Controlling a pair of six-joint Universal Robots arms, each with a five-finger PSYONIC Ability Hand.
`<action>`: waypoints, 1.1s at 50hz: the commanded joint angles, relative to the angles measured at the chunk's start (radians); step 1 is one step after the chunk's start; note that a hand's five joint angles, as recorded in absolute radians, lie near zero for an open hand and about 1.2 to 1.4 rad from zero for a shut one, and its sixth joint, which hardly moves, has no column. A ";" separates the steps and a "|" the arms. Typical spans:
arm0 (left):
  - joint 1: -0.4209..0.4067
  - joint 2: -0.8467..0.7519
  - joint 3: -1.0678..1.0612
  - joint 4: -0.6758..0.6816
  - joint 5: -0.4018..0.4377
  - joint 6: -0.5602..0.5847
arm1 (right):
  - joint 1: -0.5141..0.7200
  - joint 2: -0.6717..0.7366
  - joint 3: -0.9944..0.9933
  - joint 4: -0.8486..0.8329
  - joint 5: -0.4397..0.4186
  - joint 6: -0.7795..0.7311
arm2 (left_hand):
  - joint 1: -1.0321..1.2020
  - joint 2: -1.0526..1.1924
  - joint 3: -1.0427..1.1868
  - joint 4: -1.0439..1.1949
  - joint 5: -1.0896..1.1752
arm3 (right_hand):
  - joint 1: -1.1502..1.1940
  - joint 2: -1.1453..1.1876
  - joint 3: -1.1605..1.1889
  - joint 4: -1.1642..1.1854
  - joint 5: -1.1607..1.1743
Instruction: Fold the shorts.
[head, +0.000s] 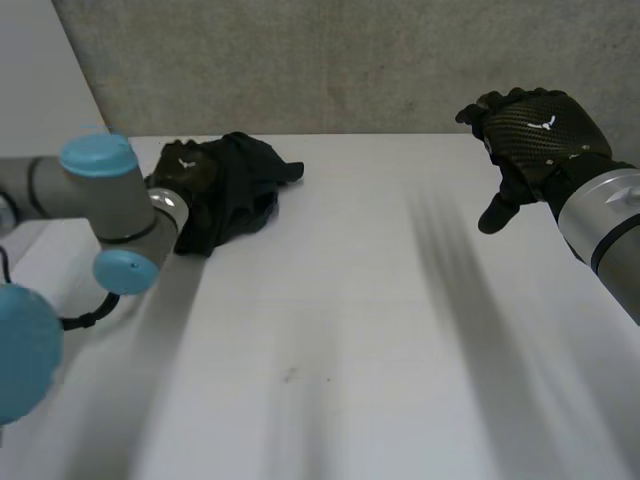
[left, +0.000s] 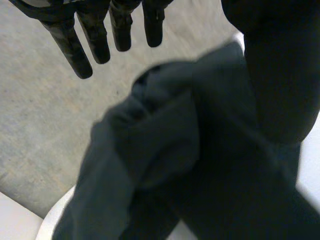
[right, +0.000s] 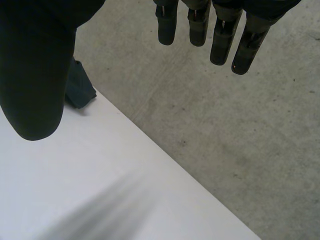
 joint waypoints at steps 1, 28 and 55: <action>0.014 -0.166 0.169 0.028 -0.019 0.144 | -0.011 0.019 0.001 -0.006 0.000 0.000 | 0.346 0.342 0.337 0.327 0.317 | 0.028 -0.006 -0.033 -0.055 -0.053; -0.299 0.710 -0.676 -0.122 0.166 -0.161 | -0.048 0.025 -0.065 0.005 -0.009 -0.053 | 1.204 1.201 1.195 1.185 1.175 | 0.028 -0.006 -0.033 -0.055 -0.053; -0.104 0.889 -0.824 -0.116 0.173 -0.250 | -0.038 0.250 -0.141 0.052 -0.239 -0.084 | 0.115 0.112 0.106 0.096 0.087 | 0.028 -0.006 -0.033 -0.055 -0.053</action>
